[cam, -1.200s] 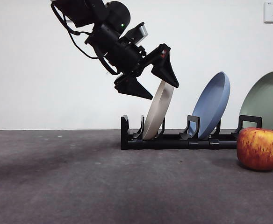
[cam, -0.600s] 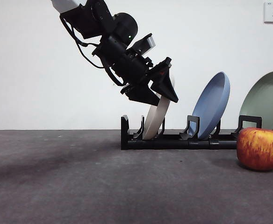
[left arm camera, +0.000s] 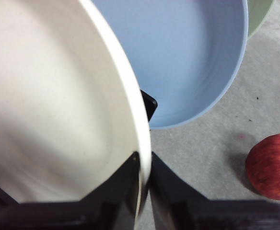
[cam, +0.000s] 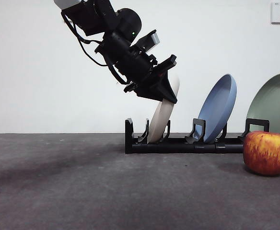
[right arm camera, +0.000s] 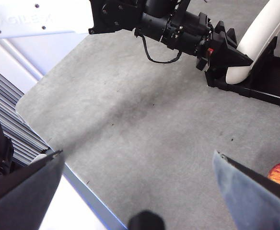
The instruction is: Take the yellow plate from the plate rack,put the plate on the table,take the apple from the table,put the apple in the plate
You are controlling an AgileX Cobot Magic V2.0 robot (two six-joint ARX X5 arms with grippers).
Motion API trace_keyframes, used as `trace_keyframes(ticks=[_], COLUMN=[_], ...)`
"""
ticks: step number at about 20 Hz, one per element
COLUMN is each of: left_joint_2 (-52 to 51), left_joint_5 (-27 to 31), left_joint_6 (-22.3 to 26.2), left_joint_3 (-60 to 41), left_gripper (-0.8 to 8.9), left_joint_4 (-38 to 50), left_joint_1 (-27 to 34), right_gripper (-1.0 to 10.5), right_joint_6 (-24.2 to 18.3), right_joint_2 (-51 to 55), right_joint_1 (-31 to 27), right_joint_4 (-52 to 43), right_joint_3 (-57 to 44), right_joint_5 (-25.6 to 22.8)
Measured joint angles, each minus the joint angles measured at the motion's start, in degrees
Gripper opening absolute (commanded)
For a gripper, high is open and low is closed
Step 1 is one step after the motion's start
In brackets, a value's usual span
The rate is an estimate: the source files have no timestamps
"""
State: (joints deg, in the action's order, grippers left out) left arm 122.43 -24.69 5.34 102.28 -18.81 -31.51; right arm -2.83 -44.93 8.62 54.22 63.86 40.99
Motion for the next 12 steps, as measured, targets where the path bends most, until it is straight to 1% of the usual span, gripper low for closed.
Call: trace_keyframes(ticks=[6, 12], left_joint_2=[-1.0, -3.9], left_joint_5=[0.6, 0.7], left_joint_6=[0.0, -0.9], left_joint_3=[1.8, 1.8], left_gripper=[-0.08, -0.08], left_joint_4=[-5.5, -6.4], left_joint_1=[0.2, 0.4], right_gripper=[6.3, 6.3], right_joint_6=[0.0, -0.2], right_joint_2=[0.0, 0.0], right_joint_1=[0.0, 0.0], right_joint_4=[0.0, 0.0], right_joint_3=[0.0, 0.0], right_joint_5=[0.0, 0.0])
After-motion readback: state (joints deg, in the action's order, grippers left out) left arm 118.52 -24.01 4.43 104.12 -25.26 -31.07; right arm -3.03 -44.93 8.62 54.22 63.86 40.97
